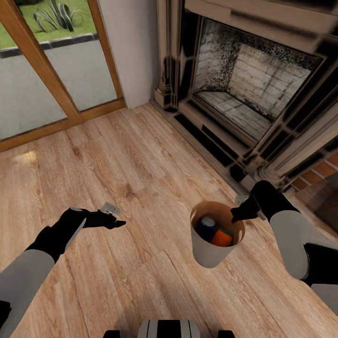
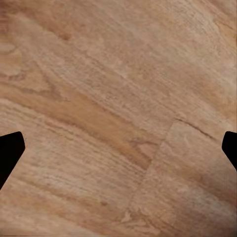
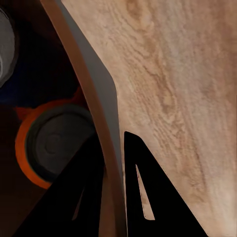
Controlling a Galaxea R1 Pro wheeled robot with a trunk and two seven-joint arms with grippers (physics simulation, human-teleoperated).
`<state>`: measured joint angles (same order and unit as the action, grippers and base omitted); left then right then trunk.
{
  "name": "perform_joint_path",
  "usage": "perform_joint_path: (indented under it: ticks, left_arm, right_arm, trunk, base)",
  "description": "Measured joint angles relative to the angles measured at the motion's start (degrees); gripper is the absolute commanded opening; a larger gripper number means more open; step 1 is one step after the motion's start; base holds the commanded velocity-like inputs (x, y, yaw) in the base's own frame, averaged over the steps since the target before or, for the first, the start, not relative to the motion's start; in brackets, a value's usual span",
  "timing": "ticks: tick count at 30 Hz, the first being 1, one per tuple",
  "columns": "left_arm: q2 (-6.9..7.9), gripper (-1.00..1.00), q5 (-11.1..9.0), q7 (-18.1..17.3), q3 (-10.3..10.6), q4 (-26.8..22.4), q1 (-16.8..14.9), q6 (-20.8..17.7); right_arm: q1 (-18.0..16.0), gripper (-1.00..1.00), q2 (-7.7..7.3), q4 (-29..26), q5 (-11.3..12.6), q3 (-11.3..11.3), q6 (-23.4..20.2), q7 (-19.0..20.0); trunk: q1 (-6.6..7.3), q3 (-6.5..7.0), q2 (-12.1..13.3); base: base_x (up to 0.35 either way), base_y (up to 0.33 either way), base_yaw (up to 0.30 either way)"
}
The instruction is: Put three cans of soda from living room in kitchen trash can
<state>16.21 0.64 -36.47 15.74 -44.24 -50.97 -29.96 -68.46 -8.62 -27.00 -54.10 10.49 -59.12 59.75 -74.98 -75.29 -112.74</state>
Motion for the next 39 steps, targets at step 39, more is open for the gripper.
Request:
perform_joint_path:
  ticks: [39]
  left_arm:
    - [-2.41,1.00,0.16,2.93,-0.09,-2.62,4.47,0.43]
  right_arm:
    - [0.19,-1.00,1.03,-8.65,0.90,5.97,4.28,-5.10]
  trunk:
    - [-4.39,-3.59,-8.02]
  base:
    - [0.000,0.000,0.000]
